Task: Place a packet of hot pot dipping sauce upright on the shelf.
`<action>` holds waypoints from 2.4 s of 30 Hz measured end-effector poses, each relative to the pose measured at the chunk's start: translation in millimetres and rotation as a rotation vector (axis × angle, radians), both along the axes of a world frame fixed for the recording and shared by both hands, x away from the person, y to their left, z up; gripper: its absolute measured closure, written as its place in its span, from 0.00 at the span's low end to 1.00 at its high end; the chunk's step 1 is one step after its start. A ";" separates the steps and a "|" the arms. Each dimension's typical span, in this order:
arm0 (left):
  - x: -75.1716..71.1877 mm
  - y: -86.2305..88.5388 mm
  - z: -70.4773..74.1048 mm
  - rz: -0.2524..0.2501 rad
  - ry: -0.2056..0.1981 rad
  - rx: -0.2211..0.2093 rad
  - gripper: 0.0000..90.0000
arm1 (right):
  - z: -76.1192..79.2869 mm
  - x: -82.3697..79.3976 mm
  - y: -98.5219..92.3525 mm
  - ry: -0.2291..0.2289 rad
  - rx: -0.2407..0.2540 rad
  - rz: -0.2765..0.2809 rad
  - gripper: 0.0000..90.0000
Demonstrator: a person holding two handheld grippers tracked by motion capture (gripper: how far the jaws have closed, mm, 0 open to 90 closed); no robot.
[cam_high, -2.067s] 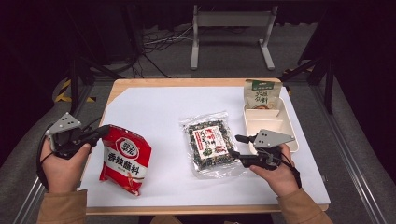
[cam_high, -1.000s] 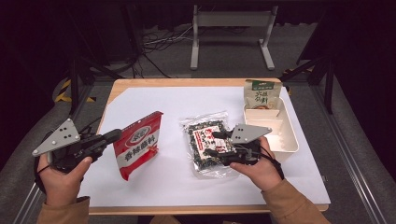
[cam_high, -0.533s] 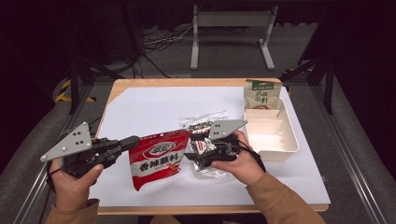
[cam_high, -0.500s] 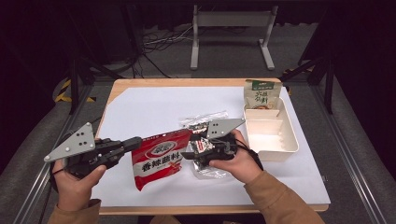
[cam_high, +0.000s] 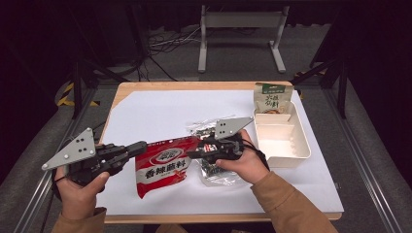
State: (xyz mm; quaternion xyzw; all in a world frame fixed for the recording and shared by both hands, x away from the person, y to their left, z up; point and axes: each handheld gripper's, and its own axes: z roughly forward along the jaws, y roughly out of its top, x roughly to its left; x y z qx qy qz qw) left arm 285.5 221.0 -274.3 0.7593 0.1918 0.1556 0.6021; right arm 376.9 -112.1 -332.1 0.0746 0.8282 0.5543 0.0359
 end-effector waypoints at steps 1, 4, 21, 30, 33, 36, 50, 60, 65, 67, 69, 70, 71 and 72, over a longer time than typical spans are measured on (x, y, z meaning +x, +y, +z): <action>-0.1 0.0 0.1 0.000 -0.002 0.002 1.00 | -0.6 -0.1 0.6 0.000 -0.002 0.002 0.72; -0.1 -0.4 0.0 0.000 -0.005 0.004 1.00 | -1.5 -0.5 1.4 -0.004 -0.018 0.006 0.76; 0.7 -4.0 -2.7 -0.003 -0.006 -0.004 1.00 | 6.3 -9.0 7.5 -0.058 0.030 0.089 0.98; 1.4 -2.4 -3.1 0.006 -0.009 -0.023 1.00 | 19.8 -10.6 1.5 -0.088 0.062 0.047 0.98; 2.9 -1.9 -4.4 0.007 0.002 -0.031 0.97 | 24.4 -10.5 -0.4 -0.095 0.060 0.050 0.99; 2.9 -3.5 -4.7 0.010 0.010 -0.034 0.90 | 30.0 -10.9 -3.3 -0.109 0.047 0.049 0.99; 11.2 -2.0 -10.9 0.094 0.014 -0.047 0.31 | 55.2 -4.4 -29.5 -0.152 -0.033 0.008 0.99; 19.4 3.8 -20.3 0.136 0.025 -0.030 0.21 | 75.8 2.4 -61.4 -0.182 -0.045 -0.062 0.99; 24.8 5.2 -27.4 0.161 0.038 -0.012 0.19 | 84.4 5.5 -76.5 -0.196 -0.046 -0.100 0.99; 27.8 5.9 -31.2 0.176 0.043 0.007 0.18 | 87.9 6.5 -83.2 -0.204 -0.048 -0.117 0.98; 30.5 7.1 -35.3 0.185 0.053 0.017 0.18 | 91.4 7.9 -90.4 -0.212 -0.049 -0.135 0.98; 32.1 8.1 -37.5 0.192 0.062 0.021 0.17 | 93.5 8.8 -95.1 -0.216 -0.049 -0.145 0.99; 33.4 9.0 -39.2 0.195 0.065 0.020 0.17 | 95.4 9.9 -99.9 -0.219 -0.047 -0.154 0.98; 33.4 9.0 -39.2 0.195 0.065 0.020 0.17 | 95.4 9.9 -99.9 -0.219 -0.047 -0.154 0.98</action>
